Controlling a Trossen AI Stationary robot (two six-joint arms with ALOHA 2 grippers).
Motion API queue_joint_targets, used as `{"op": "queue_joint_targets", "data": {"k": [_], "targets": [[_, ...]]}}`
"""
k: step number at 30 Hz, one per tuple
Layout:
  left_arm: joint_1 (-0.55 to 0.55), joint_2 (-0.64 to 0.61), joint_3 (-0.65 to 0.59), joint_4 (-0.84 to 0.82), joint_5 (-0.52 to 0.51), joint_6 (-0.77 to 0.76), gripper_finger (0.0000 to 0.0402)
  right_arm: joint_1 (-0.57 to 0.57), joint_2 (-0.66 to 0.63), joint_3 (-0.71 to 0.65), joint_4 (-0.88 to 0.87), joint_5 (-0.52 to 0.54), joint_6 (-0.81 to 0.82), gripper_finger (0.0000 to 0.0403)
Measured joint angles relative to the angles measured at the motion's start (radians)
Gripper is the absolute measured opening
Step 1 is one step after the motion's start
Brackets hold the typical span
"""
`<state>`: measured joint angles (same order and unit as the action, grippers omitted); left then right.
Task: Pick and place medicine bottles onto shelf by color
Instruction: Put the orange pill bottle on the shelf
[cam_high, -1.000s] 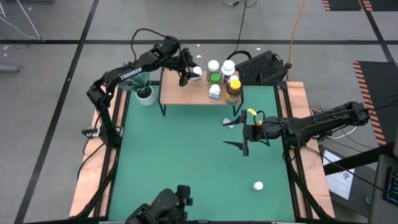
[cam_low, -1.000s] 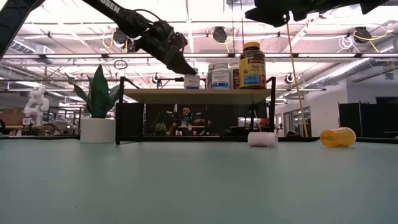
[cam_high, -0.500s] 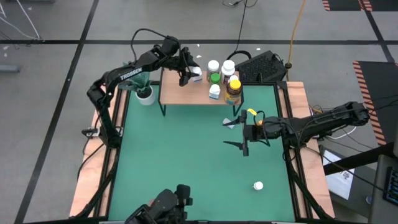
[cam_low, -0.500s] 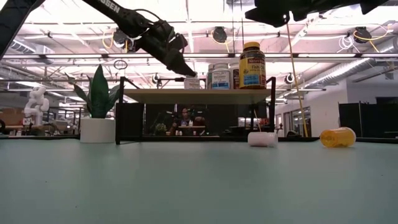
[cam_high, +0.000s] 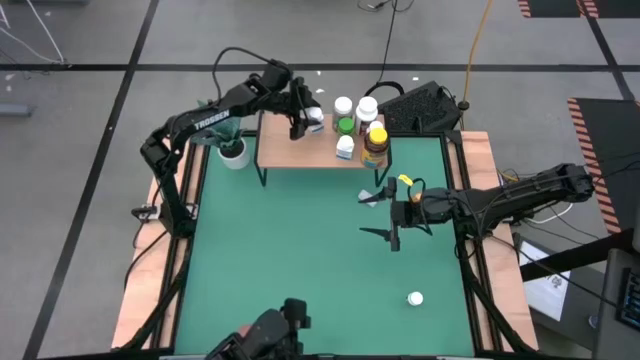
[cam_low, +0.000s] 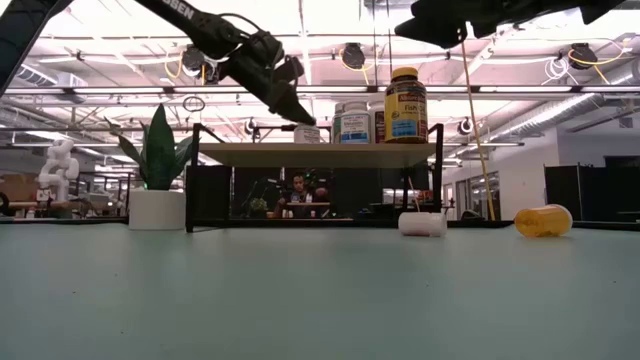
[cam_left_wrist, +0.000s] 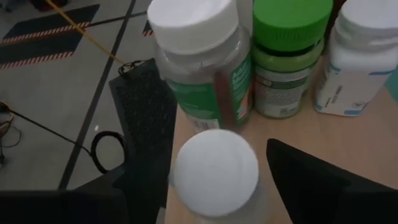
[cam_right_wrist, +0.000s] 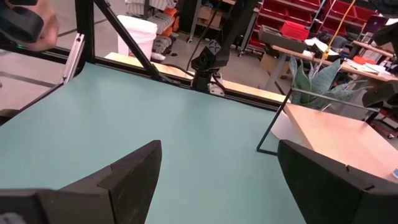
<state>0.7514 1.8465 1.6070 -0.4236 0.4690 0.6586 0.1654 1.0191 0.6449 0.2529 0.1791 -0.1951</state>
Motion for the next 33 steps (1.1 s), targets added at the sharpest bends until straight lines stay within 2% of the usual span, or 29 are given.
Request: {"op": "queue_joint_targets", "data": {"k": [5,12,33], "targets": [[-0.015,0.000,0.000,0.009,-0.012,-0.004,0.0289,0.000,0.000,0.000,-0.004,0.000,0.000,0.0314],[-0.044,-0.023,0.001,0.010,-0.106,-0.005,0.0292,0.000,0.000,0.000,-0.004,0.000,0.000,0.0314],[-0.123,-0.186,0.001,-0.032,-0.114,-0.028,0.0293,0.000,0.000,0.000,-0.011,0.000,0.001,0.0313]]}}
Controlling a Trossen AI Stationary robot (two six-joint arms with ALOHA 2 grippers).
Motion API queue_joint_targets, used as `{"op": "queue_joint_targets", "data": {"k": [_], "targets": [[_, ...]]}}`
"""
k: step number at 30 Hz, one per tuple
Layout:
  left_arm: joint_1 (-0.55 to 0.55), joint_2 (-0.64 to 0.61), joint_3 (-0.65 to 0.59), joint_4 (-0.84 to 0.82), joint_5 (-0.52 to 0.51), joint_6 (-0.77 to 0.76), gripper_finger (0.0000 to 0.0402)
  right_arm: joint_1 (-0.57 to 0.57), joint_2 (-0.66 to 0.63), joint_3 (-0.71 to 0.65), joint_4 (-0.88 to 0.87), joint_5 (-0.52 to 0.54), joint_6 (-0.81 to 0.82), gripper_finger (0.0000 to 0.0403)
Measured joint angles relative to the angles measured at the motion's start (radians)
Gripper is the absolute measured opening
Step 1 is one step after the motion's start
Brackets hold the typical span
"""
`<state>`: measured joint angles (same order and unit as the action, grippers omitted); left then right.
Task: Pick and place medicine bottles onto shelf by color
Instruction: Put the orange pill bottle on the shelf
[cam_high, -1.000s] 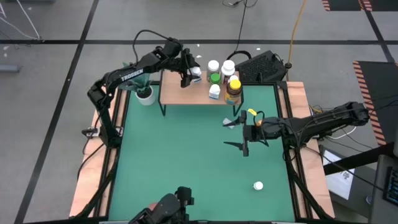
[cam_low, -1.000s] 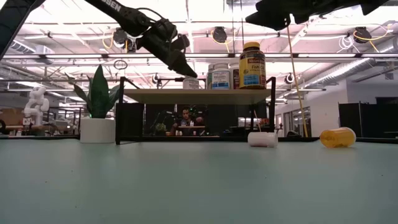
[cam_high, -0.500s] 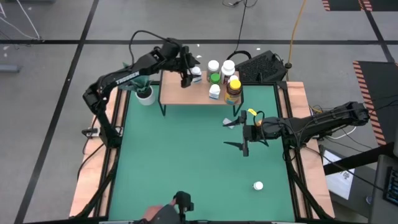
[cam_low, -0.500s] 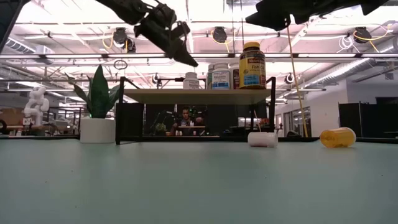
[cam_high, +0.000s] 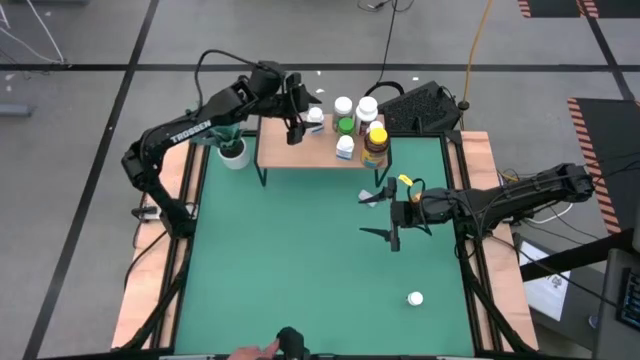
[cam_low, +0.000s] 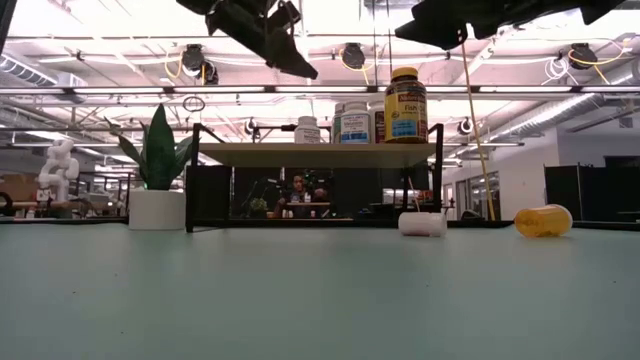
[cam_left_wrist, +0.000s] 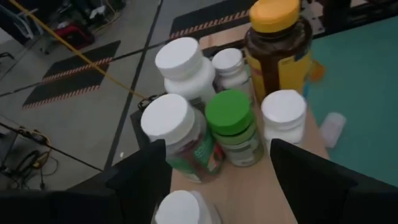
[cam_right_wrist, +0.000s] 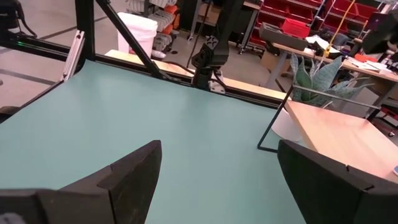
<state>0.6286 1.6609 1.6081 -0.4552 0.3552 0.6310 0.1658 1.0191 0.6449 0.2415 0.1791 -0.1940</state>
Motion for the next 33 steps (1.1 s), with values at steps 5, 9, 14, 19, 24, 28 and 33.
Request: {"op": "queue_joint_targets", "data": {"k": [5,9,14,19,24,28,33], "targets": [[-0.056,-0.031,0.000,-0.024,-0.090,-0.035,0.0292,0.000,0.000,0.000,-0.004,0.000,0.000,0.0313],[-0.126,-0.056,0.000,-0.072,-0.163,-0.038,0.0292,0.000,0.000,0.000,-0.009,0.000,0.000,0.0313],[-0.226,-0.061,0.000,-0.136,-0.182,-0.076,0.0292,0.000,0.000,0.000,-0.010,0.000,0.001,0.0313],[-0.309,-0.045,-0.002,-0.207,-0.162,-0.272,0.0282,0.000,0.000,0.000,-0.023,0.002,0.015,0.0313],[-0.422,-0.045,-0.143,-0.071,-0.123,-0.349,0.0261,0.000,0.000,0.000,-0.032,0.002,0.038,0.0313],[-0.499,-0.054,-0.244,0.031,-0.150,-0.346,0.0242,0.000,0.000,0.000,-0.048,0.002,0.082,0.0313],[-0.577,-0.052,-0.344,0.160,-0.242,-0.353,0.0221,0.000,0.000,0.000,-0.053,0.002,0.145,0.0313]]}}
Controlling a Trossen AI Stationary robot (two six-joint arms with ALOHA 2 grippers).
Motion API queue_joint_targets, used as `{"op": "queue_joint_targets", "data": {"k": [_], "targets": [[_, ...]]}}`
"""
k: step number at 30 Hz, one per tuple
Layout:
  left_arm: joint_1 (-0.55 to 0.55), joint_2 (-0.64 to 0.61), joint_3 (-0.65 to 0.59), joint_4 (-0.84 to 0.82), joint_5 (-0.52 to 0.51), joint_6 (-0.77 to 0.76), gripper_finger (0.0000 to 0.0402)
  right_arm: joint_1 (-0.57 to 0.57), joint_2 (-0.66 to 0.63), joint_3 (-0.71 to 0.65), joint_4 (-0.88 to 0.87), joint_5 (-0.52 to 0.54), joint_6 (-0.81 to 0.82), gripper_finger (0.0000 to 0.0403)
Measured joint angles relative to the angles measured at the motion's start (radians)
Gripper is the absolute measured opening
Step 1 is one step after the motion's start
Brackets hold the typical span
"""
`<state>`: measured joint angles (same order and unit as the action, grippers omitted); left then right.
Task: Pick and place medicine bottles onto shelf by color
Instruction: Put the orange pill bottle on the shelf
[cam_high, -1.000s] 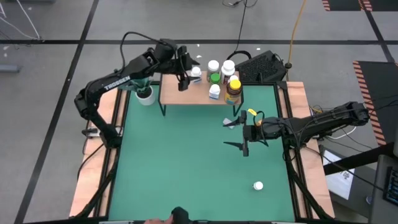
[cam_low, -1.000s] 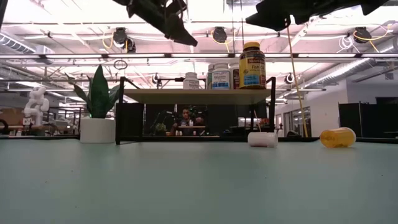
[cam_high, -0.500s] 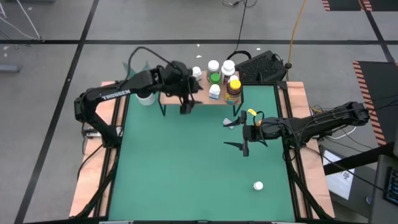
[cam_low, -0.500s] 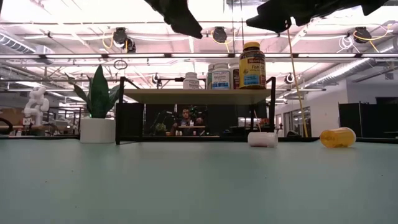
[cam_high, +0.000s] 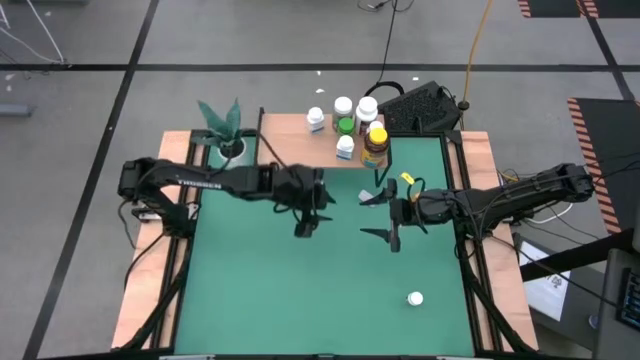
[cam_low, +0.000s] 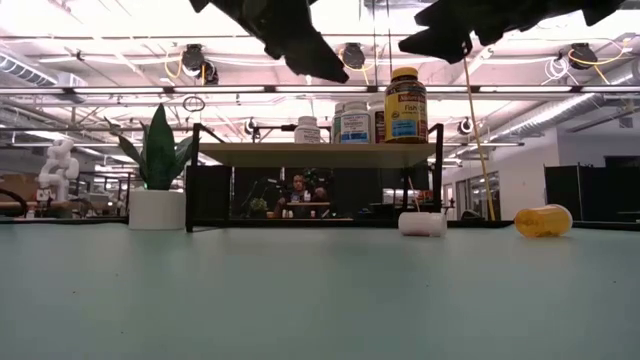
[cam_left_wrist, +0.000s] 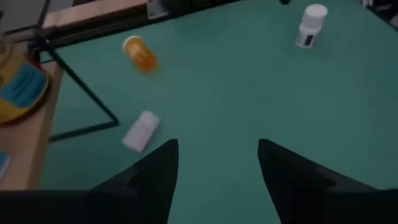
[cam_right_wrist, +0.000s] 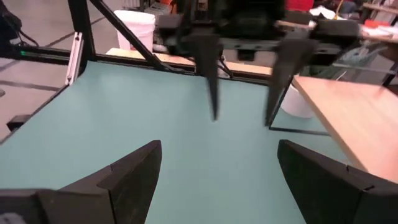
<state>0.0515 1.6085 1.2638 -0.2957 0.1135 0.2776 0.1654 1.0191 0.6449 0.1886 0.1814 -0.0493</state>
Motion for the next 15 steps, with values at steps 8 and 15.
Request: {"op": "queue_joint_targets", "data": {"k": [8,15], "targets": [[-0.074,-0.002,-0.092,0.162,-0.017,-0.076,0.0198,0.008,0.010,0.000,0.023,0.001,0.115,0.0313],[-0.135,0.009,-0.100,0.318,-0.017,-0.148,0.0196,0.103,0.112,0.000,0.123,0.041,0.141,0.0313]]}}
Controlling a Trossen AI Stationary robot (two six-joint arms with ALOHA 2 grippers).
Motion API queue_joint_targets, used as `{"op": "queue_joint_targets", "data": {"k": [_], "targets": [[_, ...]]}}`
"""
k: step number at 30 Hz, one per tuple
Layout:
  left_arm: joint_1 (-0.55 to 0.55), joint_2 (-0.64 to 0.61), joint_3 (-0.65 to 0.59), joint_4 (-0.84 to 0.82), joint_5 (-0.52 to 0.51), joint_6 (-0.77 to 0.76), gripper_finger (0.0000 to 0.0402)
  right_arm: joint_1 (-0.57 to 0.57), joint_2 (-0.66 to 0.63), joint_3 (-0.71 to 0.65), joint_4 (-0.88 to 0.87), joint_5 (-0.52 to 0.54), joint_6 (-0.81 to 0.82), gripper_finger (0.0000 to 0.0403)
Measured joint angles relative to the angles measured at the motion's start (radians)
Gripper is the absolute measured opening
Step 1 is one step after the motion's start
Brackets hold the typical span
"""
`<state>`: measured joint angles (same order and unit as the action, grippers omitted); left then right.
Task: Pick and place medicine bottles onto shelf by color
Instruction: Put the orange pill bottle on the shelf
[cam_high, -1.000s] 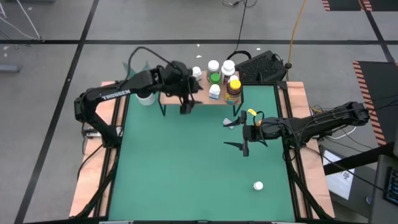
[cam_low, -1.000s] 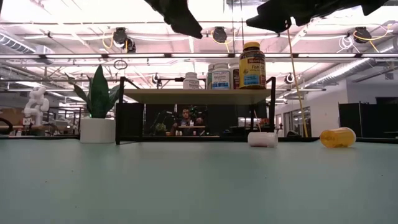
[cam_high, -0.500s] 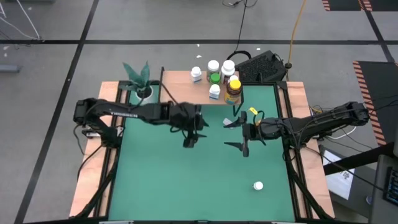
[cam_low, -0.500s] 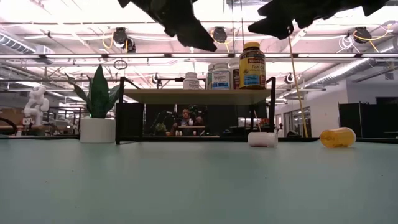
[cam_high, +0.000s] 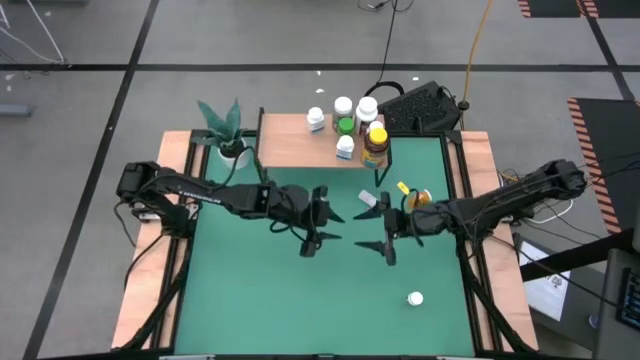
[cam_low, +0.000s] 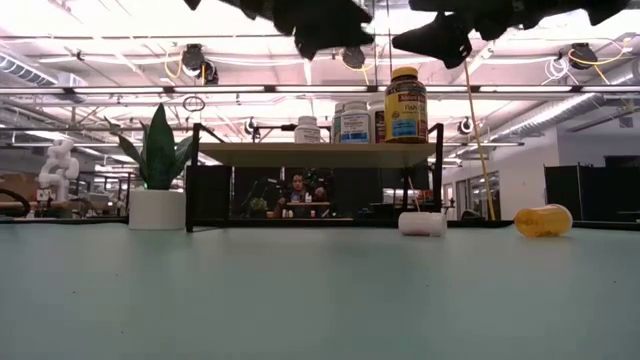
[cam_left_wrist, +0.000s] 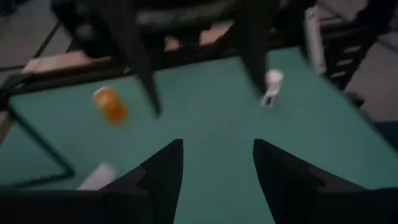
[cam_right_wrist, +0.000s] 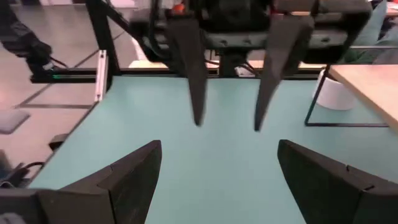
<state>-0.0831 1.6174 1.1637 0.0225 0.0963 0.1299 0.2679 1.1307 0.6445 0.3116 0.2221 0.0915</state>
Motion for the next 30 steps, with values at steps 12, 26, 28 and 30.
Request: {"op": "queue_joint_targets", "data": {"k": [12,26,28,30], "targets": [[-0.077,0.184,0.000,0.260,0.012,0.207,0.0196,0.239,0.060,0.000,-0.179,0.401,0.229,0.0313],[-0.067,0.247,0.001,0.529,0.114,0.281,0.0208,0.324,0.096,0.000,-0.294,0.407,0.472,0.0313],[-0.067,0.248,0.001,0.526,0.114,0.293,0.0223,0.324,0.103,0.000,-0.293,0.407,0.476,0.0313],[-0.063,0.248,0.001,0.519,0.115,0.295,0.0241,0.323,0.105,0.000,-0.291,0.409,0.484,0.0313]]}}
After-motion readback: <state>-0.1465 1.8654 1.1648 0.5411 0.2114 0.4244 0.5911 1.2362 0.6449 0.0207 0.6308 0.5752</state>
